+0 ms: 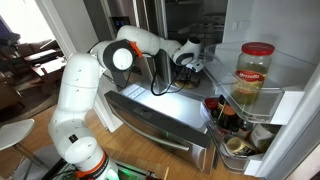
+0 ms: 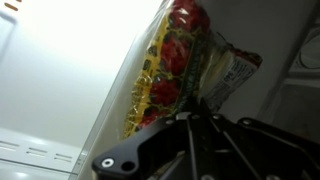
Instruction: Put the packet in the fridge drawer
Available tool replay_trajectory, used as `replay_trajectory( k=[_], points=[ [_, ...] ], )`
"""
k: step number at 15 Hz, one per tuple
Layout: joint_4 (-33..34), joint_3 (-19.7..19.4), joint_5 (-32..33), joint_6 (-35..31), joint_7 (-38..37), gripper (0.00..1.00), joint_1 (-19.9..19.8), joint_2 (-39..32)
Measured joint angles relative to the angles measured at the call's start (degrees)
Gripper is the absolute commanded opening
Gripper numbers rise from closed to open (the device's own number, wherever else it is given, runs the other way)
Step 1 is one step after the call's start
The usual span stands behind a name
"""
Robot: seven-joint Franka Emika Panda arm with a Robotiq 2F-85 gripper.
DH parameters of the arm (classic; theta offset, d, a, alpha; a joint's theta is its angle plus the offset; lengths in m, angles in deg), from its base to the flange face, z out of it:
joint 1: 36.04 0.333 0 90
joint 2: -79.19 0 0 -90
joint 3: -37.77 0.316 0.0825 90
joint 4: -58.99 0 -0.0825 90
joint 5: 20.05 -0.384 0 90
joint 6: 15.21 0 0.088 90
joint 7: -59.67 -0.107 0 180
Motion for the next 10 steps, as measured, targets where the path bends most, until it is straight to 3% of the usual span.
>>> replay_trajectory(
  k=[4,10],
  points=[
    [-1.2,0.0,0.0,2.9,0.9,0.00,0.0,1.9],
    [-8.4,-1.4,2.2,12.5,9.0,0.00,0.4,9.9]
  ],
)
